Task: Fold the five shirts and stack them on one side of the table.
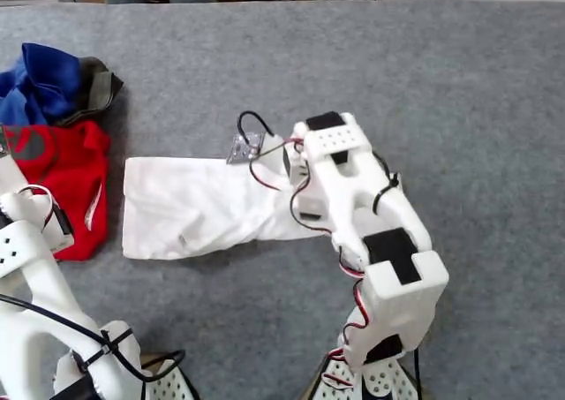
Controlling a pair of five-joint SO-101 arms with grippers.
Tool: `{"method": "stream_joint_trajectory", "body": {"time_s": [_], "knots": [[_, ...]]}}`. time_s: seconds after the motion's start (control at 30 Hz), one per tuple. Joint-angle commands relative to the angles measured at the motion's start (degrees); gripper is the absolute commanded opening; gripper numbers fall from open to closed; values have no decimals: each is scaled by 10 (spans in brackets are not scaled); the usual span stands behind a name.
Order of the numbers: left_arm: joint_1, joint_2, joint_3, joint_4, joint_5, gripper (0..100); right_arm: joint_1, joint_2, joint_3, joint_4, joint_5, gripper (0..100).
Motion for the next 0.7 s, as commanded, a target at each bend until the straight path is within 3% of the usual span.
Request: {"method": "stream_joint_trajectory", "body": {"time_s": [0.0,0.27,0.67], "knots": [[-6,-3,-26,2,6,109,16,1,-75,63,-3,15],[-2,-3,-26,2,6,109,47,6,-167,179,39,15],[-1,-3,-26,2,6,109,47,2,128,-35,38,15]]}}
